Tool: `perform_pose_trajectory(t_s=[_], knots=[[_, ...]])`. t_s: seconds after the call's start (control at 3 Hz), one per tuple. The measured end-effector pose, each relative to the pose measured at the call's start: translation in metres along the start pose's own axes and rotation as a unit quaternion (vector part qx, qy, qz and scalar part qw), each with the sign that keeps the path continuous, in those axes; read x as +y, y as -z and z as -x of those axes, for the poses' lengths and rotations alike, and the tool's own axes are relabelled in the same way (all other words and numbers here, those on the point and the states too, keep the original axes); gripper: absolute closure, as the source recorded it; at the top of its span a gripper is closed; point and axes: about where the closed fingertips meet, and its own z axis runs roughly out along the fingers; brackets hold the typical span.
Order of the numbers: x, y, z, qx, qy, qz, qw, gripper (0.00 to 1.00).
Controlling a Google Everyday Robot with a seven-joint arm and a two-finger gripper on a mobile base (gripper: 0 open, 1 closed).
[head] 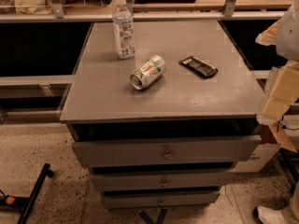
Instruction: Place 7up can upright
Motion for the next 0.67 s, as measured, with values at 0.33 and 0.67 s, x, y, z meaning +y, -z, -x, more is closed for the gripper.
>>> perform_pose_trajectory(t_s=[0.33,0.67], knots=[[0.000,0.000,0.000,0.000,0.000,0.000,1.0000,0.00],[-0.011,0.000,0.016,-0.007,0.033,-0.017,0.9993,0.00]])
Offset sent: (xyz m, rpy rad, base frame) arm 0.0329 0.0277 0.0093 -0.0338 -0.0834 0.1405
